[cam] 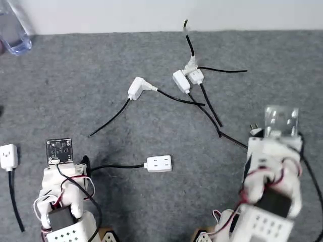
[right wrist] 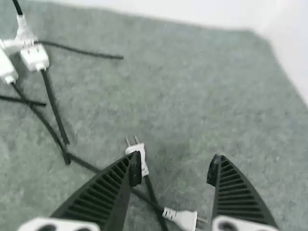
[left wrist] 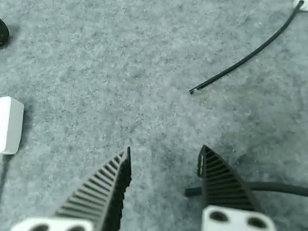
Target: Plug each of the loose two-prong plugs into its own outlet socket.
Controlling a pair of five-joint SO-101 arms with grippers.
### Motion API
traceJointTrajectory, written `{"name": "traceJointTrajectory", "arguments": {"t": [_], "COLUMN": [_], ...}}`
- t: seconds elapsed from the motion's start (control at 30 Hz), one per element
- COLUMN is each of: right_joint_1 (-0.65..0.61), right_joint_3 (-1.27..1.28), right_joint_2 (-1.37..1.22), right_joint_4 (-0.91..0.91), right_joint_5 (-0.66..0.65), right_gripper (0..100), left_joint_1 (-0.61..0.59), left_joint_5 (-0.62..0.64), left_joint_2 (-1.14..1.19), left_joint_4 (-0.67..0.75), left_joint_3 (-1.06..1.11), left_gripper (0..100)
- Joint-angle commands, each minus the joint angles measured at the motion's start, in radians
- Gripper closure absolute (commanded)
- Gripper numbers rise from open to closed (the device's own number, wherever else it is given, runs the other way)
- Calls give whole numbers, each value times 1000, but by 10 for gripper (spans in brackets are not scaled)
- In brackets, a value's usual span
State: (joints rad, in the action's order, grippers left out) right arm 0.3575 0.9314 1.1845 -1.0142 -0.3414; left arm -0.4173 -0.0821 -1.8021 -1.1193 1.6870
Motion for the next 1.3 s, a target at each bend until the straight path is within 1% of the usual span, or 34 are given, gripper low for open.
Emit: {"name": "traceJointTrajectory", "arguments": {"t": [0.0, 0.1, 0.23, 0.33, 0.43, 0.53, 0.77, 0.83, 0.97, 1.07, 1.27], "right_joint_1": [12, 12, 10, 15, 38, 64, 82, 79, 48, 27, 8], "right_joint_3": [-258, -450, -666, -770, -796, -792, -792, -792, -792, -796, -792], "right_joint_2": [-328, -562, -816, -963, -1081, -1187, -1402, -1437, -1455, -1463, -1471], "right_joint_4": [-79, -173, -291, -334, -317, -243, -136, -99, -68, -64, 5], "right_joint_5": [-12, -32, -153, -269, -351, -397, -430, -430, -423, -423, -422], "right_gripper": [779, 779, 779, 781, 783, 783, 783, 783, 783, 783, 783], "left_joint_1": [3, 3, 3, 3, 3, 3, 6, 28, 66, 68, 68], "left_joint_5": [-12, -12, -12, -12, -12, -12, -14, -14, -14, -14, -14], "left_joint_2": [-14, -14, -14, -14, -14, -14, -14, -14, -14, -14, -14], "left_joint_4": [-8, -8, -8, -8, -8, -8, -3, -3, -3, -3, -3], "left_joint_3": [-4, -4, -4, -4, -4, -4, -4, -4, -4, -4, -4], "left_gripper": [783, 783, 783, 783, 783, 783, 783, 783, 783, 783, 783]}}
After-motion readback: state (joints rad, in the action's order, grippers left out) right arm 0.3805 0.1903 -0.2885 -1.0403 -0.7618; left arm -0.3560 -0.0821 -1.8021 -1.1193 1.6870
